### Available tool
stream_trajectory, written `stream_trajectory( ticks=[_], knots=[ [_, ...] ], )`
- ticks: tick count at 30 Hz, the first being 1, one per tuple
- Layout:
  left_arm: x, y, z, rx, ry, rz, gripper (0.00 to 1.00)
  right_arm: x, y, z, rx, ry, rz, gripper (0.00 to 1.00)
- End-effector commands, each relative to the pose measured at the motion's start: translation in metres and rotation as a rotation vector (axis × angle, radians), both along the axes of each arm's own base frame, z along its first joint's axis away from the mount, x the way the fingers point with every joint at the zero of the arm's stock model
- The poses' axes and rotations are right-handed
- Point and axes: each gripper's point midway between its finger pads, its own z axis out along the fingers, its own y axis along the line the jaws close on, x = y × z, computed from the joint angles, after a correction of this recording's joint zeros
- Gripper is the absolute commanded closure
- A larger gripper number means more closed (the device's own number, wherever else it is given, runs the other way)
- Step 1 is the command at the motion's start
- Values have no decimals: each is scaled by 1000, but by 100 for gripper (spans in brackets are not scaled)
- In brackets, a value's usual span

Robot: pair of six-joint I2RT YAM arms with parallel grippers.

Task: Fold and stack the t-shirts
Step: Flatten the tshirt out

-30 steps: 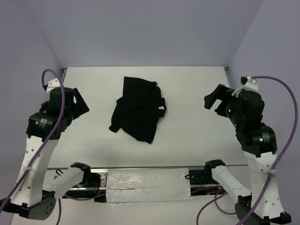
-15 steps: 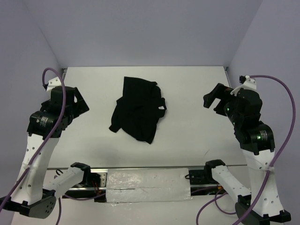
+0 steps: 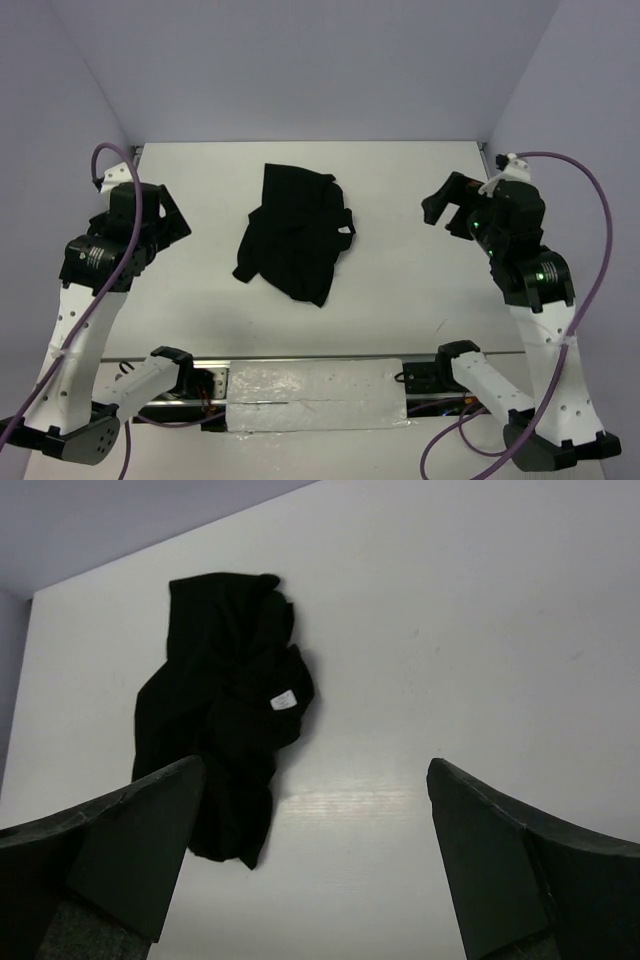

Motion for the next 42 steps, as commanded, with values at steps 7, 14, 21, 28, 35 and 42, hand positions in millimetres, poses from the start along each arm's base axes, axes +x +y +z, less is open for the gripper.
stream_trajectory(
  ticks=[7, 14, 21, 28, 35, 42],
  knots=[
    [4, -16, -33, -87, 69, -13, 1, 102, 187, -98, 19, 209, 414, 22],
    [-14, -27, -69, -137, 191, -46, 0, 94, 268, -200, -100, 446, 506, 31],
    [-29, -36, -92, -175, 245, -93, 0, 64, 273, -256, -127, 557, 543, 48],
    [-35, -40, -118, -196, 280, -110, 0, 65, 262, -238, -176, 524, 488, 100],
    [-2, -72, -141, -309, 305, -160, 1, 65, 186, -182, -102, 438, 195, 100],
    [50, -125, -187, -356, 415, -165, 8, 43, 114, -188, 65, 446, 6, 100]
  ],
)
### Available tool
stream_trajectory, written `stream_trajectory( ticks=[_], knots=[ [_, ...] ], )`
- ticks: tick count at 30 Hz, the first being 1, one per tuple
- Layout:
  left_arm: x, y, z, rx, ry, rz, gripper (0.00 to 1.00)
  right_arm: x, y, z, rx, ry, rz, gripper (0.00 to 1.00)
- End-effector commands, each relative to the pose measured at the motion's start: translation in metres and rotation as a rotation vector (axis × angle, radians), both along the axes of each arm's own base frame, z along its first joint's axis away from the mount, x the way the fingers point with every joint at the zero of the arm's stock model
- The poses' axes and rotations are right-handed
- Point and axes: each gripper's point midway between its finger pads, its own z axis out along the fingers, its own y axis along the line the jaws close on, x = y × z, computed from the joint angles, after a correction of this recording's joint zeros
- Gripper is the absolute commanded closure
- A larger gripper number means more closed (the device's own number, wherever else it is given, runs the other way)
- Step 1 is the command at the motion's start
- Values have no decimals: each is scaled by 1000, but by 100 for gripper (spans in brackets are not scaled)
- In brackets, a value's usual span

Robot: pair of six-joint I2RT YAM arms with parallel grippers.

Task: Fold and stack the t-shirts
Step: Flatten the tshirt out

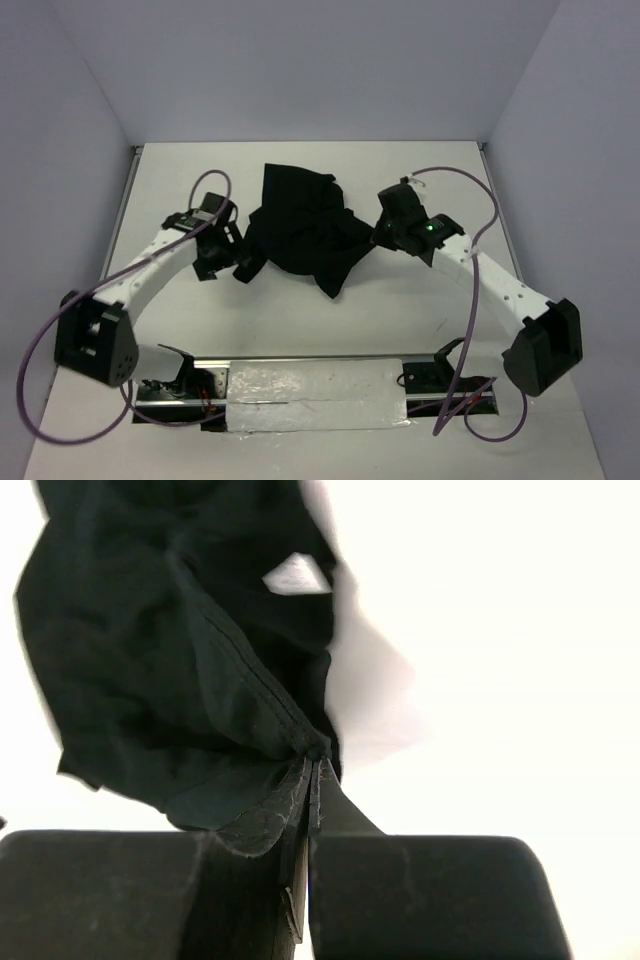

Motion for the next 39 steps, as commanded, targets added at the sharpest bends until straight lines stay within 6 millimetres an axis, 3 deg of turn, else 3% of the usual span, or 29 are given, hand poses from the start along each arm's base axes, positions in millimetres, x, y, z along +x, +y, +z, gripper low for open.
stream_trajectory(
  ticks=[1, 3, 4, 6, 14, 19, 24, 27, 28, 30, 32, 34, 36, 37, 38, 39],
  knots=[
    [34, -43, -23, -46, 0, -30, 12, -16, -22, -20, 14, 55, -85, 100],
    [45, -46, -32, 21, 24, -24, 15, -20, -29, -20, 21, 50, -91, 100],
    [41, -47, -51, 74, 90, -19, 18, -24, -34, -25, 19, 59, -98, 100],
    [44, -46, -62, 149, 124, -4, 21, -28, -39, -28, 34, 64, -101, 100],
    [36, -22, -65, 330, 123, 58, 29, -31, -56, -29, 34, 48, -108, 100],
    [35, -23, -85, 348, 177, 31, 40, -23, -60, -25, 31, 41, -116, 100],
    [28, -30, -102, 309, 202, 14, 42, -14, -57, -15, 32, 24, -95, 100],
    [32, -37, -105, 273, 186, -12, 54, -9, -52, -13, 30, 17, -55, 100],
    [34, -38, -105, 270, 185, -17, 79, -7, -51, -11, 31, 7, -48, 100],
    [38, -39, -96, 275, 177, -6, 97, -2, -60, -11, 8, 5, -55, 100],
    [39, -35, -75, 285, 159, 33, 100, 3, -78, -6, -34, 14, -95, 100],
    [36, -27, -48, 271, 116, 105, 100, 16, -118, 5, -92, 18, -159, 100],
    [32, -20, -34, 246, 88, 166, 100, 32, -147, -9, -164, 107, -174, 100],
    [33, -14, -22, 216, 56, 198, 100, 47, -174, 13, -173, 105, -251, 100],
    [28, -12, -23, 198, 61, 210, 100, 60, -174, -4, -160, 170, -232, 99],
    [28, -10, -20, 184, 52, 215, 100, 68, -170, -3, -138, 193, -213, 88]
  ],
)
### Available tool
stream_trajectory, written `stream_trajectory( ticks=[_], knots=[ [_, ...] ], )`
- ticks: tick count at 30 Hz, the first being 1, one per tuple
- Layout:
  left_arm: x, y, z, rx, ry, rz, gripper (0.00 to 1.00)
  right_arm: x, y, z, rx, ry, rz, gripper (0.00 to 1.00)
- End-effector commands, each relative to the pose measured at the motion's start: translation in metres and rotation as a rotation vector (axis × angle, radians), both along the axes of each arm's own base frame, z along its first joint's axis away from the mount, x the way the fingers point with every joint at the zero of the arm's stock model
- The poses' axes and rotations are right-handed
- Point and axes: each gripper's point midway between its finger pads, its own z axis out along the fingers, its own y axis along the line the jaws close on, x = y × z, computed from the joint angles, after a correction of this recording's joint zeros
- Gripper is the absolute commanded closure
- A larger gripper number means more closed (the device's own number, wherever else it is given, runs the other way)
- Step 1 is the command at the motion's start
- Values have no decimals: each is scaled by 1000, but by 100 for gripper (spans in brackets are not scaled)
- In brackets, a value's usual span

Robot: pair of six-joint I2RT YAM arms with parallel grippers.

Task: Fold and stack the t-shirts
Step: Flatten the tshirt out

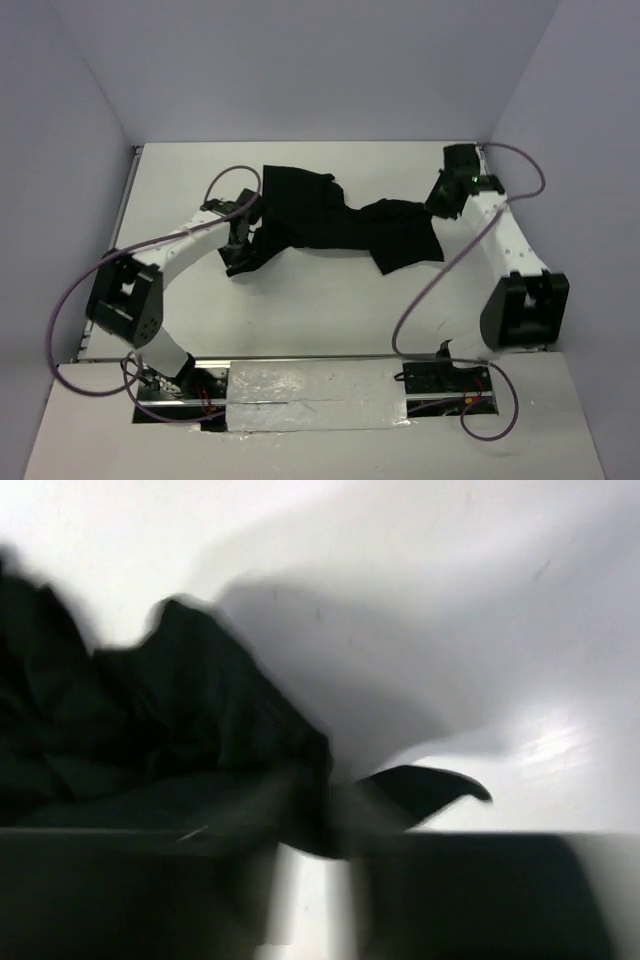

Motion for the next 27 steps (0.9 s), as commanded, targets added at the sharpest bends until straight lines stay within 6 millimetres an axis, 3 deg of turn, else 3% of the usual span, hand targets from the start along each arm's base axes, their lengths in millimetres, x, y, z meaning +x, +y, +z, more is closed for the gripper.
stream_trajectory(
  ticks=[1, 2, 3, 6, 9, 10, 12, 13, 15, 24, 27],
  knots=[
    [-7, 19, 26, -33, -58, 97, 100, 41, -5, 27, 28, 8, 78, 47],
    [-7, 18, 24, -43, -54, 91, 100, 49, 7, 26, 60, 19, 110, 37],
    [-6, 19, 23, -43, -46, 77, 100, 55, 20, 41, 66, -16, 154, 2],
    [-1, 15, 15, -48, -26, 39, 100, 42, 48, 54, -30, -70, 209, 0],
    [1, 13, 9, -58, -22, 36, 100, 8, 55, 25, -70, -57, 156, 0],
    [1, 13, 9, -64, -23, 38, 100, -11, 57, -3, -54, -32, 160, 2],
    [-1, 12, 9, -74, -19, 46, 100, -24, 66, -29, -9, -24, 145, 10],
    [-2, 11, 8, -83, -14, 44, 100, -40, 60, -56, -24, 29, 126, 24],
    [-3, 12, 10, -84, -14, 50, 100, -45, 51, -70, -63, 57, 108, 36],
    [-1, 15, 10, -82, -4, 49, 100, -33, 60, -125, -99, 229, 163, 41],
    [3, 14, 16, -92, -19, 45, 100, -27, 64, -138, -107, 263, 195, 50]
  ],
)
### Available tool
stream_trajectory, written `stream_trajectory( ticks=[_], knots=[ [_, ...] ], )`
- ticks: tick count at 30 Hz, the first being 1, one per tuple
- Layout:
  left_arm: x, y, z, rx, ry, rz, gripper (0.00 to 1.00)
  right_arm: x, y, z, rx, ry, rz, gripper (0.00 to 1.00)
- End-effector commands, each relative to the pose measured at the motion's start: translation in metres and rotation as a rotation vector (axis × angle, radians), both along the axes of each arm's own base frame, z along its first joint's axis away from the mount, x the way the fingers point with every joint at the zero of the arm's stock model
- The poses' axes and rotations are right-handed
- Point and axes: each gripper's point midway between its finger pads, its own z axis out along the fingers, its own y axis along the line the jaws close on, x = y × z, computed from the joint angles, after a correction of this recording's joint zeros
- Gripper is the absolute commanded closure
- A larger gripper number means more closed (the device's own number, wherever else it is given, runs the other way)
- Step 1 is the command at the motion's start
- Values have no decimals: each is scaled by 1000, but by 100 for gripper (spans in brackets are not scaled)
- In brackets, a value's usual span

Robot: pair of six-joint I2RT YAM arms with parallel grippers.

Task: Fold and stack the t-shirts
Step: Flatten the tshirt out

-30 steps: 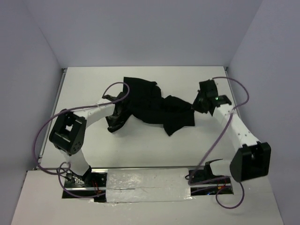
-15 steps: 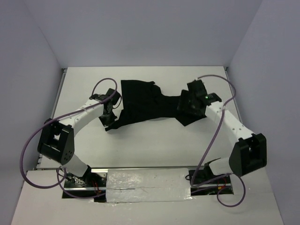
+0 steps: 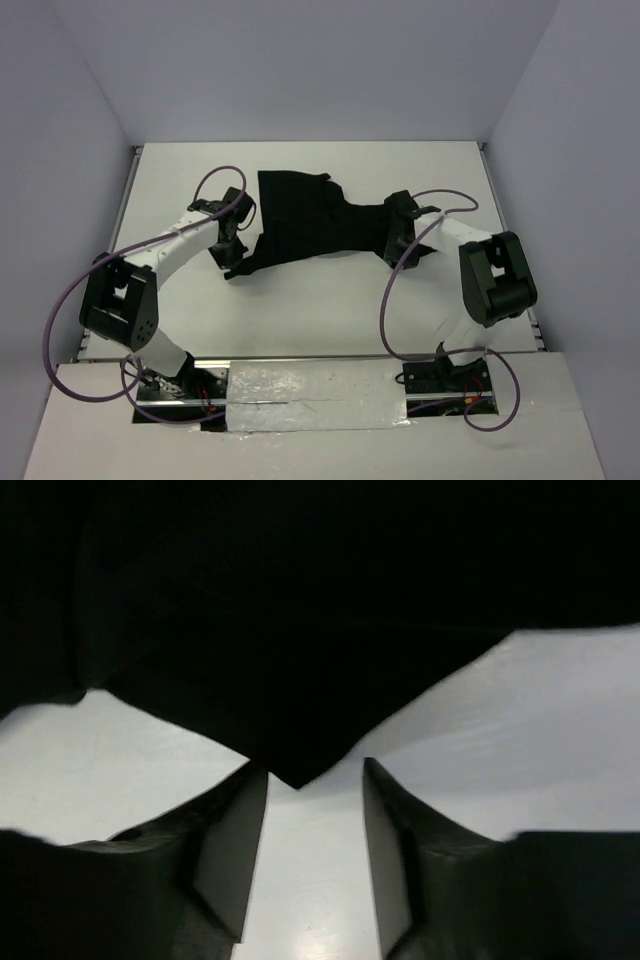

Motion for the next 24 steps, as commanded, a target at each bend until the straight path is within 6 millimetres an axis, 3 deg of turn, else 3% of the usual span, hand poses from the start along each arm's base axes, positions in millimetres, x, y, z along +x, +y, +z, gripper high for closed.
stream_trajectory(
  ticks=[1, 4, 5, 6, 8, 11, 14, 15, 16, 17, 18, 19, 20, 21, 22, 23, 24],
  knots=[
    [7, 0, 14, -11, -27, -14, 100, 28, 9, 2, 6, -40, 25, 53],
    [8, 2, 18, -14, -30, -10, 100, 26, 17, -7, 36, -12, 39, 63],
    [9, 2, 19, -20, -33, -13, 100, 24, 18, -8, 43, -9, 40, 77],
    [10, 2, 23, -25, -43, -10, 100, 21, 18, -8, 43, -8, 39, 100],
    [13, 4, 30, -42, -59, -12, 100, 17, 17, -5, 41, -20, 44, 100],
    [21, 4, 51, -66, -111, -30, 100, 20, 18, 34, 67, -118, 48, 100],
    [33, 5, 104, -77, -220, -59, 100, 11, 14, 112, 82, -240, 44, 100],
    [42, 3, 142, -98, -318, -66, 100, 6, 12, 150, 91, -326, 42, 100],
    [39, 9, 160, -76, -343, -64, 100, 4, 8, 176, 91, -377, 38, 100],
    [39, 12, 184, -71, -401, -71, 100, -3, -3, 224, 75, -465, 15, 100],
    [43, 17, 218, -62, -489, -61, 100, -7, -10, 246, 59, -503, 6, 100],
    [40, 22, 233, -50, -516, -60, 100, -11, -17, 269, 48, -548, -8, 100],
    [36, 26, 253, -49, -567, -52, 100, -21, -24, 311, 50, -621, -23, 100],
    [34, 28, 279, -59, -636, -45, 100, -26, -32, 330, 31, -659, -37, 100],
    [32, 29, 291, -70, -671, -44, 100, -38, -39, 368, 47, -736, -50, 100],
    [25, 29, 317, -99, -741, -41, 100, -46, -43, 388, 54, -784, -61, 100],
    [21, 29, 329, -120, -775, -43, 100, -52, -48, 404, 49, -818, -65, 100]
  ],
)
